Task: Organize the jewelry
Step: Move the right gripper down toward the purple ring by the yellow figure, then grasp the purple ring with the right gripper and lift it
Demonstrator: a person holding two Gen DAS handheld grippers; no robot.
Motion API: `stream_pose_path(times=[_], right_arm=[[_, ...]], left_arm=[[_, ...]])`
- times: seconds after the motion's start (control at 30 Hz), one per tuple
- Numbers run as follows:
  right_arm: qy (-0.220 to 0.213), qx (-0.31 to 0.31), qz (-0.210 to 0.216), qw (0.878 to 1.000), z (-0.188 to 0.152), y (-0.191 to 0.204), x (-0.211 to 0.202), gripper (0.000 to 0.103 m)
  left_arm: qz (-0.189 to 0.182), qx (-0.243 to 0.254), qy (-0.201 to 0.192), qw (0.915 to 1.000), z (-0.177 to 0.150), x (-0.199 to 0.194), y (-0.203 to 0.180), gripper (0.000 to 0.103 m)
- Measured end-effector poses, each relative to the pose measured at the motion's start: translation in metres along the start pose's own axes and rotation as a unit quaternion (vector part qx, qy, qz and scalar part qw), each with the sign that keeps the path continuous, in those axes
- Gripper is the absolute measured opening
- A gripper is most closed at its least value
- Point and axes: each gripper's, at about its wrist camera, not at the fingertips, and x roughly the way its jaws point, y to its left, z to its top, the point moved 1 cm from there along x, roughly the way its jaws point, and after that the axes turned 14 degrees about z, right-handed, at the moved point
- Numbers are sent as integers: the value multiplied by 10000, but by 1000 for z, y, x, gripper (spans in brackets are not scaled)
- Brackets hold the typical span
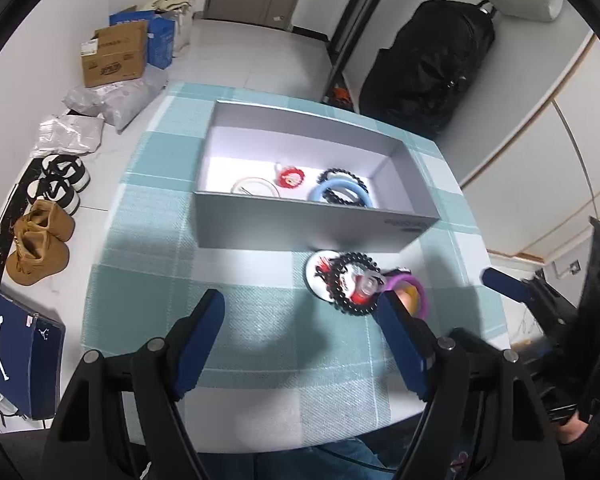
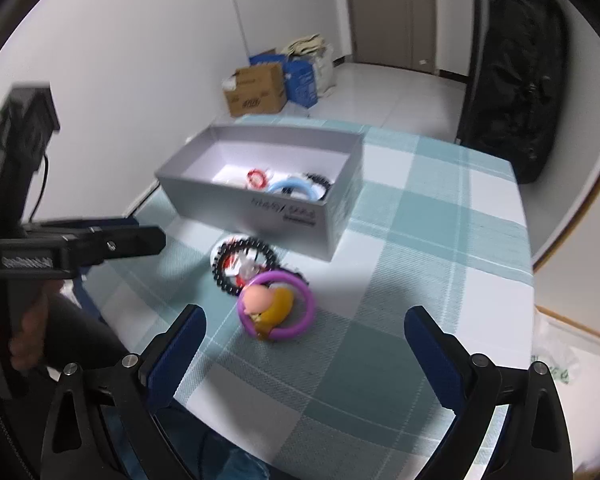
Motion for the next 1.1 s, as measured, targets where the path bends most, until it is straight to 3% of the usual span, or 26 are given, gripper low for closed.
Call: stream_pose_path(times=[0.17,0.33,0.8,1.1], right_arm=[[181,-150,-58,9997,0,6,17,100],[253,0,27,9997,0,2,28,100],[454,-298,-252,9982,4,8,53,98],[497,-291,-294,9979,5,4,57,72]], left_arm=[[32,53,139,9999,-3,4,2,76],[-36,-83,379,9992,-5,8,11,84],[-143,-270,533,9981,-2,11,18,90],[-150,-197,569,9981,-2,14,17,91]])
